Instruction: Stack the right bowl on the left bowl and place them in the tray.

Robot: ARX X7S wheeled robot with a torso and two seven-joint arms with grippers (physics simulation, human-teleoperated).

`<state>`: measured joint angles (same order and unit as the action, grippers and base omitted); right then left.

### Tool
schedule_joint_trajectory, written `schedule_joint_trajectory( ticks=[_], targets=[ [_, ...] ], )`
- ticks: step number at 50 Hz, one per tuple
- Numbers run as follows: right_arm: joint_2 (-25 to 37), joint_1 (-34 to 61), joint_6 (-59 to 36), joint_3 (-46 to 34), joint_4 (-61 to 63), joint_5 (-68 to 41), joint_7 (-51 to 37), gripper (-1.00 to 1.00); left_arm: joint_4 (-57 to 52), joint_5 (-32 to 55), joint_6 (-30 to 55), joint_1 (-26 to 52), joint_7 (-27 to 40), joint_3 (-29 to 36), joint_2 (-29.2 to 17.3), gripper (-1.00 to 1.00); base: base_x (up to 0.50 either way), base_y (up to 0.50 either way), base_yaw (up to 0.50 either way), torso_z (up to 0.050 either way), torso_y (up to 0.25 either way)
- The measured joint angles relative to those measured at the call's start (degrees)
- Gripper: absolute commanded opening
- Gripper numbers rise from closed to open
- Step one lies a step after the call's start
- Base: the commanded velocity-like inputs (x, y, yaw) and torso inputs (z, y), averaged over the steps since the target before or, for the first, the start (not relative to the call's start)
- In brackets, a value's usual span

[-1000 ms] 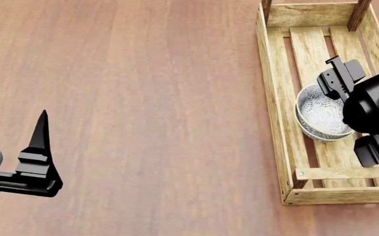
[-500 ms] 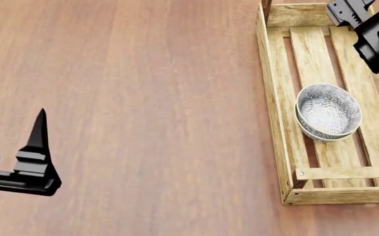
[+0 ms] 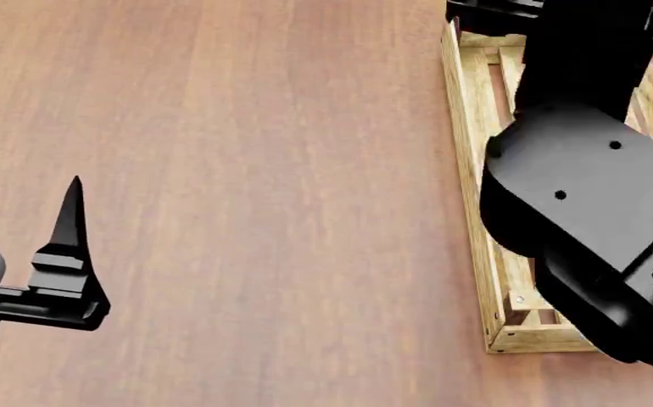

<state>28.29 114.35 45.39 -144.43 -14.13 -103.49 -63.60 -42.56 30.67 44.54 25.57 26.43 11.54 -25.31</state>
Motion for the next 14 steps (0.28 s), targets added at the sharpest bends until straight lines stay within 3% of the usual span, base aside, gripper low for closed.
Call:
schedule_joint_trajectory(
  ticks=[8, 14],
  targets=[
    [3.3, -4.3, 3.2, 3.1, 13.2, 25.1, -14.9, 1.00, -0.3, -1.2, -0.3, 0.3, 0.5, 1.3, -0.1, 1.00, 0.00, 0.00, 0.00, 0.000, 0.000],
    [7.5, -12.0, -4.4, 12.8, 21.5, 39.8, -20.7, 1.00, -0.4, -1.8, -0.8, 0.4, 0.7, 2.1, -0.1, 1.00, 0.00, 0.00, 0.00, 0.000, 0.000]
  ],
)
